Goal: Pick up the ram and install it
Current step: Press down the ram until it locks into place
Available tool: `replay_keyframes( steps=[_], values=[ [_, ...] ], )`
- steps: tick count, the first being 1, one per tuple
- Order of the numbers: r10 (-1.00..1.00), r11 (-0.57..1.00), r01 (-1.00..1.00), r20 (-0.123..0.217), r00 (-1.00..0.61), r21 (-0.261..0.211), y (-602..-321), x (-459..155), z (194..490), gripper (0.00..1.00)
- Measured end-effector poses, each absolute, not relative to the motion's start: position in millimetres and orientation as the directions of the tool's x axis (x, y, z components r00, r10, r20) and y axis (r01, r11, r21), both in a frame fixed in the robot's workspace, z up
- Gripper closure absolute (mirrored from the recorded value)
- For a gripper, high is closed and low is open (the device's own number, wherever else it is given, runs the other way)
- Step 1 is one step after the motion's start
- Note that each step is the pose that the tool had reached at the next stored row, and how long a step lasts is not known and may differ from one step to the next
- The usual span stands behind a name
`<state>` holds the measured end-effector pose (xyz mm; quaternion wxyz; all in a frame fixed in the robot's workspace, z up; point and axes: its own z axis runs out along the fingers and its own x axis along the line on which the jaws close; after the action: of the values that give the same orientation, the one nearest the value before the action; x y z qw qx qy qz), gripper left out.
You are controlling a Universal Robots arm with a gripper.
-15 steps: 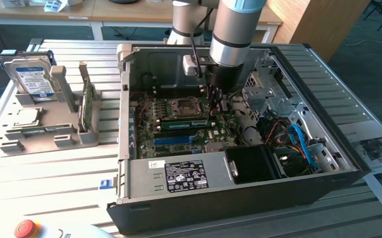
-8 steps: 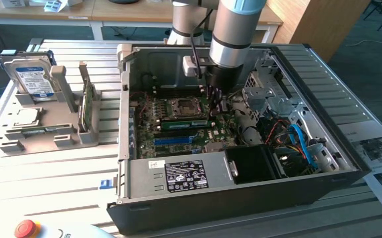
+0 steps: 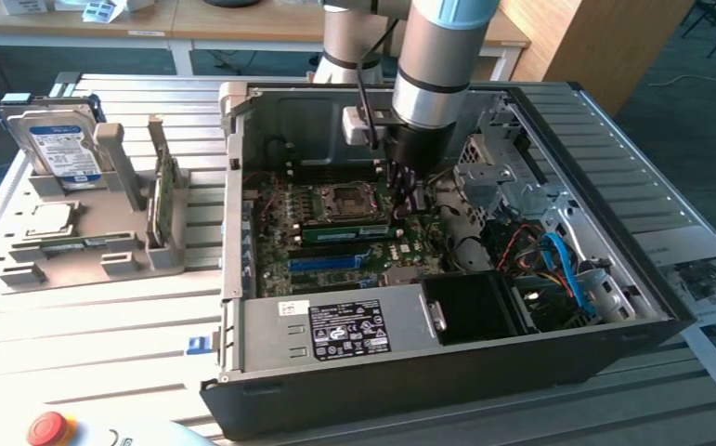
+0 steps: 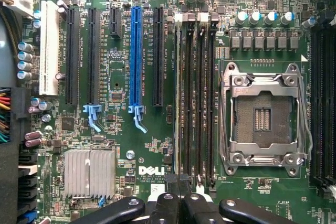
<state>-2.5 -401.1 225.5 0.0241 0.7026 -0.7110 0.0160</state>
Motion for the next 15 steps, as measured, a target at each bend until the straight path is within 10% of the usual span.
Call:
replay_keyframes(
  steps=[15],
  values=[
    [-0.998, 0.012, -1.0, 0.057, -0.012, 0.011, -401.1, -2.4, 224.0, 0.9]
  ],
)
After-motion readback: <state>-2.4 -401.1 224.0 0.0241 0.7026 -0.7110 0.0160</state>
